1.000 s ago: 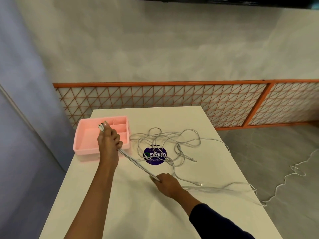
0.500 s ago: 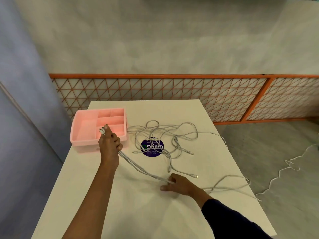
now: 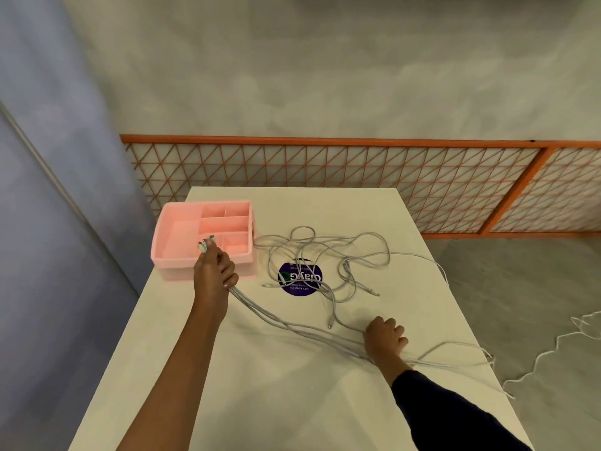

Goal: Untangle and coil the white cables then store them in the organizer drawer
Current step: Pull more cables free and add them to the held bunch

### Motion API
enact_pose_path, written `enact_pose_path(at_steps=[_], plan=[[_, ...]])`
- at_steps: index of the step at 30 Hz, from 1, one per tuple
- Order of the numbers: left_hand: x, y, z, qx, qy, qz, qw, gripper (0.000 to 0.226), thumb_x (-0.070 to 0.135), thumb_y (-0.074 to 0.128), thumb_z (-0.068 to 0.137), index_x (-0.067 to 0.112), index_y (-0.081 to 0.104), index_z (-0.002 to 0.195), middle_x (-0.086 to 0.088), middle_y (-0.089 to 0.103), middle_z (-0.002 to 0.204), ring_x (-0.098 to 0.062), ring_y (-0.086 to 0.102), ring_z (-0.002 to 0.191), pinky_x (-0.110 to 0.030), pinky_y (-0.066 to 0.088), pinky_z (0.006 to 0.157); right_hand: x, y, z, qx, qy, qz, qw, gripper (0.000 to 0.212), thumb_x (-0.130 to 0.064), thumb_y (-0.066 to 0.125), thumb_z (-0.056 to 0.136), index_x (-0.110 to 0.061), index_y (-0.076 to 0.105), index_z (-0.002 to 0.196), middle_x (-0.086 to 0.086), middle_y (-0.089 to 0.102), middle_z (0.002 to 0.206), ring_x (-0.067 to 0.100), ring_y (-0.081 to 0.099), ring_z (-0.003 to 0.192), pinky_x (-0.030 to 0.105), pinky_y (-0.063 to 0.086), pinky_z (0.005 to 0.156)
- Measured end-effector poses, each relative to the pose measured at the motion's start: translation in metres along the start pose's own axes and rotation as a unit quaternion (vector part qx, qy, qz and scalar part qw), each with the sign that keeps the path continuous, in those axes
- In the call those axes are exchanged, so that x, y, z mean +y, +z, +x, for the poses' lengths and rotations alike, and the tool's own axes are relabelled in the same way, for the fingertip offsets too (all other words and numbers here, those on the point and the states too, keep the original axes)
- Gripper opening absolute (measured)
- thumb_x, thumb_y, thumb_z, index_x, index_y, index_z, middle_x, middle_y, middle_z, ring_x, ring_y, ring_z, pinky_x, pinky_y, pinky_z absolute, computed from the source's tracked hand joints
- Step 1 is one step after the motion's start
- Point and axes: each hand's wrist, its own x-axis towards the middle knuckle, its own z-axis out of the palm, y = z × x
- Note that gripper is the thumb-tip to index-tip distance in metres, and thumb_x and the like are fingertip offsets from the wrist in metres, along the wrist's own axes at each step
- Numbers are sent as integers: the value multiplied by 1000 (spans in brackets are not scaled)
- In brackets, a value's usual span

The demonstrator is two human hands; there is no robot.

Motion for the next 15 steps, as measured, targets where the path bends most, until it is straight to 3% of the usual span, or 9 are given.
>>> enact_pose_path(at_steps=[4,7,10,14,15], plan=[[-1,1,1,-5,3,7,1000,42,38,37,103,19,36,66,11,26,44,-3,19,35,-16,16,33,-3,5,6,-17,-13,-1,1000,29,-17,45,96,-14,47,125,6,47,128,26,41,119,40,32,100],[-2,4,3,-10,1,14,1000,42,37,37,103,19,36,66,10,26,45,-3,18,35,-16,16,33,-10,-8,11,-10,-7,152,988,11,-17,53,90,-18,59,99,5,62,111,25,55,107,36,35,89],[-3,8,4,-10,-5,21,1000,42,36,37,104,19,36,65,10,27,44,-3,19,35,-16,16,33,-28,-40,16,10,-20,396,918,9,-13,72,79,-14,65,85,10,69,93,26,63,93,28,45,78],[-2,15,5,-16,-6,31,999,43,35,36,104,18,34,64,10,29,44,-2,20,35,-16,17,33,-70,-100,15,54,-98,567,816,10,-11,78,76,-10,69,80,9,68,79,20,61,78,34,54,75],[-1,17,5,-21,-4,34,999,44,35,36,104,18,34,64,10,30,44,-2,20,35,-15,18,33,-81,-117,13,53,-131,594,792,10,-8,76,78,-6,68,83,9,67,81,19,61,78,30,54,73]])
